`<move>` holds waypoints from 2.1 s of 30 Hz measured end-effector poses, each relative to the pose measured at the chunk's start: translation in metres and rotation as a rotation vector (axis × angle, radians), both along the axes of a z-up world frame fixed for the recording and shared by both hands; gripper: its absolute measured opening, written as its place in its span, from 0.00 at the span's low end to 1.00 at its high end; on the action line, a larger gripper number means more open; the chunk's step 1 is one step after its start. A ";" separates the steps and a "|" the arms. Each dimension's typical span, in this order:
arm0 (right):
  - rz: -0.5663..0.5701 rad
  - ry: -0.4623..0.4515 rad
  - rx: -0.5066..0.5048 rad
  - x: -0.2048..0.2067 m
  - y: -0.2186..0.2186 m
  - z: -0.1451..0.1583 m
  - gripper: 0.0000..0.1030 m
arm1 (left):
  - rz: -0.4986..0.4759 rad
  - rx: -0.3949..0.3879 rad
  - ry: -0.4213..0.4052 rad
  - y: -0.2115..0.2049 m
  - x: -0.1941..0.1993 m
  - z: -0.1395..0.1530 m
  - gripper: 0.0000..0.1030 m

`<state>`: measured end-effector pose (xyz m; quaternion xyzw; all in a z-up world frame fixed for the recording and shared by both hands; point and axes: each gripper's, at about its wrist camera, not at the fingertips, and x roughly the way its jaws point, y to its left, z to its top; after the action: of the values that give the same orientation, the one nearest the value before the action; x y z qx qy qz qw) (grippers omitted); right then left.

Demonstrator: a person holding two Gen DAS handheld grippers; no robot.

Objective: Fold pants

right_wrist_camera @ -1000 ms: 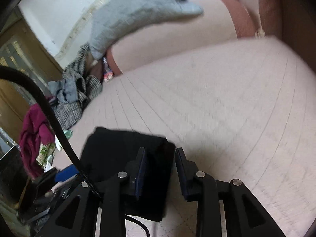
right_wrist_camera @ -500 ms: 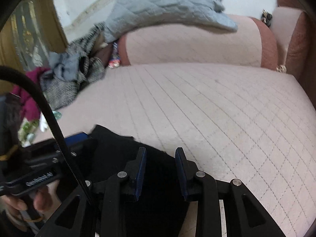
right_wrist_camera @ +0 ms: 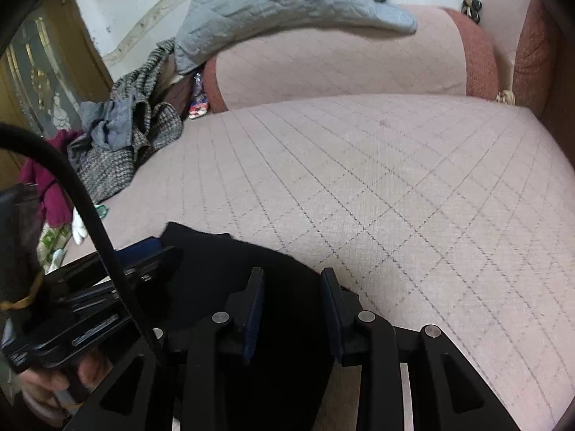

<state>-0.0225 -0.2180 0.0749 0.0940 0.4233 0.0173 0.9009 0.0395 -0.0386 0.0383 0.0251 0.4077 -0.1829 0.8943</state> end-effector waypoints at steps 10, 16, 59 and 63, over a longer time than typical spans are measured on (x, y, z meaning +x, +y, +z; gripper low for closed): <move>0.099 0.015 -0.006 -0.035 0.024 0.005 0.39 | -0.025 -0.035 -0.007 0.003 -0.019 0.010 0.34; 0.082 0.067 -0.016 -0.054 0.018 -0.007 0.39 | -0.080 -0.045 0.005 0.002 -0.037 0.010 0.34; -0.022 0.049 0.007 -0.034 -0.011 -0.025 0.07 | 0.054 -0.133 0.071 0.057 -0.030 0.010 0.34; -0.066 0.021 0.019 -0.045 -0.016 -0.007 0.11 | 0.040 -0.123 0.058 0.053 -0.034 0.012 0.34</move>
<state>-0.0671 -0.2339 0.0682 0.1165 0.4292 -0.0094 0.8956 0.0056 0.0146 0.0503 -0.0432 0.4221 -0.1902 0.8853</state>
